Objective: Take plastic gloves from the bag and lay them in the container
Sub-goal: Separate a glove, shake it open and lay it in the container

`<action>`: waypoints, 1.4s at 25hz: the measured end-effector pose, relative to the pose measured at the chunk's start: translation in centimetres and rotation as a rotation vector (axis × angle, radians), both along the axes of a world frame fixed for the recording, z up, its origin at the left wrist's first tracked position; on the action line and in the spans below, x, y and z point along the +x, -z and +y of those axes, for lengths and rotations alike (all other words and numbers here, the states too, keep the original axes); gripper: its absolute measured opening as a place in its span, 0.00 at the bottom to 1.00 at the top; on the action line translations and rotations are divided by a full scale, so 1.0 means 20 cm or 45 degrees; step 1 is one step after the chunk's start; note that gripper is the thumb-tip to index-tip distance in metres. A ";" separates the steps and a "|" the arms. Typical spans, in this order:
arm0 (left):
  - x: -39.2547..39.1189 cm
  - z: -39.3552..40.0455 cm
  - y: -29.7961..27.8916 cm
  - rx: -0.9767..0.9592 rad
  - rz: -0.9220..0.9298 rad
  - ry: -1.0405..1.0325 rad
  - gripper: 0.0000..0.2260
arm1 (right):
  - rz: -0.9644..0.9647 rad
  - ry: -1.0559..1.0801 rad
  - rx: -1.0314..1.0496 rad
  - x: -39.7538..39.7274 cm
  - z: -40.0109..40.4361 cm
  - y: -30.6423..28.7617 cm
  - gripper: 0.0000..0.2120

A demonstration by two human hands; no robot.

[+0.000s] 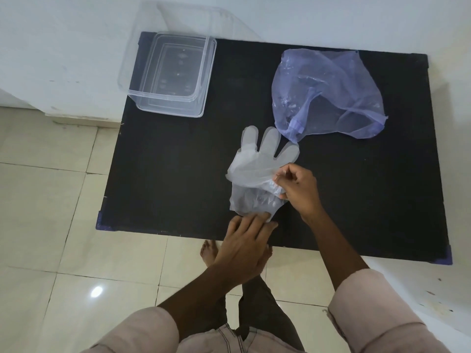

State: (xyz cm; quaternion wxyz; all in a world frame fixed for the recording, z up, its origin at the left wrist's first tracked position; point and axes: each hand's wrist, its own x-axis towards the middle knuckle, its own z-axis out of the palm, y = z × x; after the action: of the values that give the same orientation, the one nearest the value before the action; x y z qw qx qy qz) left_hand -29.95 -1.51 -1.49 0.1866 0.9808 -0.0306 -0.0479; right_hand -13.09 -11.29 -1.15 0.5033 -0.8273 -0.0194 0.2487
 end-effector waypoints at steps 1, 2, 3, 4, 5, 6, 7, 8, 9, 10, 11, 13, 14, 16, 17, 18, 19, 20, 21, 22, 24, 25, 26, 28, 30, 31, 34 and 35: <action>0.01 -0.01 0.01 0.002 -0.041 0.010 0.23 | -0.013 -0.029 -0.005 0.00 0.00 0.00 0.01; 0.03 -0.01 0.02 0.022 -0.036 -0.002 0.26 | -0.020 -0.044 -0.008 0.00 0.00 0.00 0.02; 0.05 0.00 0.04 0.048 -0.004 -0.022 0.30 | -0.023 -0.049 -0.009 -0.01 0.00 0.00 0.04; 0.06 0.01 0.06 0.072 0.046 -0.033 0.33 | -0.023 -0.048 -0.017 -0.01 0.00 0.00 0.05; 0.08 0.03 0.08 0.094 0.113 -0.027 0.34 | -0.022 -0.044 -0.028 -0.01 0.00 0.00 0.06; 0.08 0.04 0.11 0.114 0.187 -0.007 0.35 | -0.020 -0.040 -0.042 -0.01 0.00 0.00 0.06; 0.08 0.06 0.15 0.124 0.261 0.017 0.35 | -0.010 -0.043 -0.059 -0.01 0.01 0.00 0.05; 0.08 0.07 0.18 0.125 0.327 0.039 0.36 | 0.002 -0.048 -0.074 0.00 0.02 -0.01 0.04; 0.07 0.08 0.21 0.124 0.382 0.053 0.36 | 0.011 -0.049 -0.080 0.00 0.02 -0.01 0.03; 0.07 0.09 0.23 0.122 0.419 0.058 0.36 | 0.017 -0.050 -0.084 0.00 0.02 -0.01 0.02; 0.07 0.09 0.24 0.117 0.440 0.058 0.37 | 0.019 -0.052 -0.087 0.01 0.02 -0.01 0.01; 0.07 0.10 0.25 0.108 0.460 0.060 0.37 | 0.018 -0.049 -0.078 0.02 0.02 -0.01 0.01; 0.07 0.10 0.25 0.111 0.465 0.066 0.37 | 0.015 -0.044 -0.070 0.03 0.02 -0.02 0.01; 0.07 0.11 0.24 0.120 0.471 0.080 0.37 | 0.011 -0.022 -0.067 0.05 0.03 -0.05 0.01; 0.06 0.12 0.24 0.121 0.471 0.086 0.37 | 0.017 0.005 -0.060 0.07 0.04 -0.06 0.02; 0.06 0.12 0.24 0.121 0.470 0.090 0.37 | 0.036 0.039 -0.044 0.09 0.04 -0.08 0.02; 0.06 0.12 0.24 0.124 0.468 0.095 0.38 | 0.063 0.077 -0.013 0.11 0.05 -0.10 0.01; 0.06 0.12 0.25 0.127 0.465 0.098 0.38 | 0.089 0.114 0.027 0.13 0.06 -0.12 0.02; 0.06 0.12 0.25 0.129 0.464 0.100 0.38 | 0.106 0.149 0.071 0.15 0.06 -0.14 0.04; 0.06 0.12 0.24 0.130 0.463 0.100 0.38 | 0.112 0.178 0.112 0.17 0.07 -0.16 0.05; 0.06 0.12 0.23 0.126 0.467 0.098 0.38 | 0.104 0.211 0.159 0.20 0.08 -0.21 0.05; 0.07 0.11 0.22 0.118 0.478 0.095 0.38 | 0.091 0.216 0.162 0.22 0.08 -0.23 0.05; 0.07 0.11 0.21 0.109 0.497 0.093 0.38 | 0.075 0.216 0.157 0.24 0.08 -0.26 0.05; 0.08 0.11 0.18 0.099 0.529 0.083 0.39 | 0.036 0.215 0.126 0.28 0.09 -0.31 0.04; 0.10 0.11 0.15 0.074 0.553 0.084 0.39 | 0.012 0.229 0.128 0.32 0.10 -0.37 0.05; 0.10 0.12 0.14 0.061 0.564 0.090 0.39 | 0.008 0.240 0.137 0.34 0.11 -0.40 0.06; 0.12 0.13 0.12 0.047 0.592 0.120 0.40 | -0.034 0.287 0.139 0.38 0.13 -0.50 0.07; 0.13 0.14 0.11 0.046 0.605 0.130 0.40 | -0.062 0.298 0.123 0.40 0.14 -0.52 0.08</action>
State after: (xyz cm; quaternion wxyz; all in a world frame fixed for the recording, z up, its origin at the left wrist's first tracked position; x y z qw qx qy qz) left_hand -27.43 1.23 -3.78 0.1683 0.9423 -0.0346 -0.2873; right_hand -5.16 -8.55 9.32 0.5676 -0.8045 0.0529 0.1669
